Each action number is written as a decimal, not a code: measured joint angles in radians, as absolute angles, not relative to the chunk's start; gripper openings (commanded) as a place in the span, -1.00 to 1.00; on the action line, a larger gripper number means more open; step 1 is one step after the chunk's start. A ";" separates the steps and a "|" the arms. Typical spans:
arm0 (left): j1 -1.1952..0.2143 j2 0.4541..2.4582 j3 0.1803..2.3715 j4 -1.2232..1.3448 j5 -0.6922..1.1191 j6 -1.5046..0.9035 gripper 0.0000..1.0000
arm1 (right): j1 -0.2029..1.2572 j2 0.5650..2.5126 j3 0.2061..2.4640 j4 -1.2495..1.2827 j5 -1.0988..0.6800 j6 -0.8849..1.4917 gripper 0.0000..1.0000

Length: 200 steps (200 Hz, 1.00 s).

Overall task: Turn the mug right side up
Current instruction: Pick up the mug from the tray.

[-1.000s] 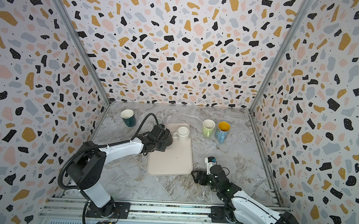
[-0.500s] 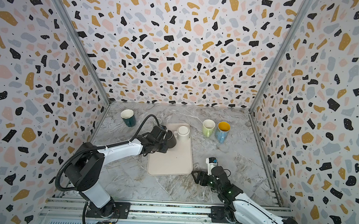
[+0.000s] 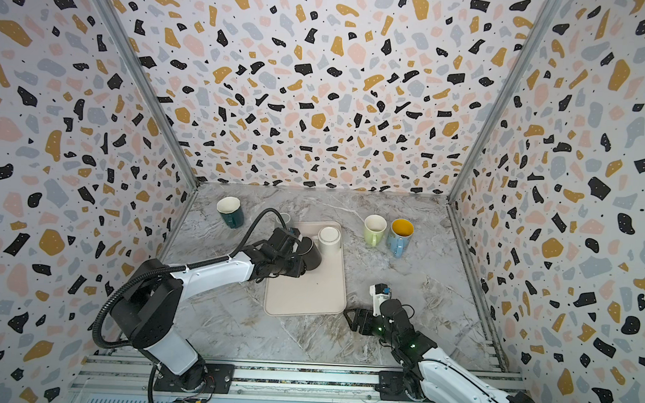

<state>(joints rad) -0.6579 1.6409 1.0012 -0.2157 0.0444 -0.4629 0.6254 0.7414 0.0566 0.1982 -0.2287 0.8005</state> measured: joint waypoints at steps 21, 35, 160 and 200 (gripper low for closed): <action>-0.658 1.628 0.998 -0.215 0.048 -0.467 -1.00 | 0.624 0.730 0.057 0.192 -0.238 0.804 0.66; -0.658 1.612 0.991 -0.208 0.049 -0.469 -1.00 | 0.621 0.725 0.057 0.186 -0.242 0.804 0.66; -0.658 1.470 0.960 -0.043 0.089 -0.525 -1.00 | 0.551 0.831 0.236 0.180 -0.327 0.803 0.65; -0.658 1.390 0.925 0.027 0.077 -0.540 -1.00 | 0.514 0.884 0.282 0.213 -0.376 0.803 0.65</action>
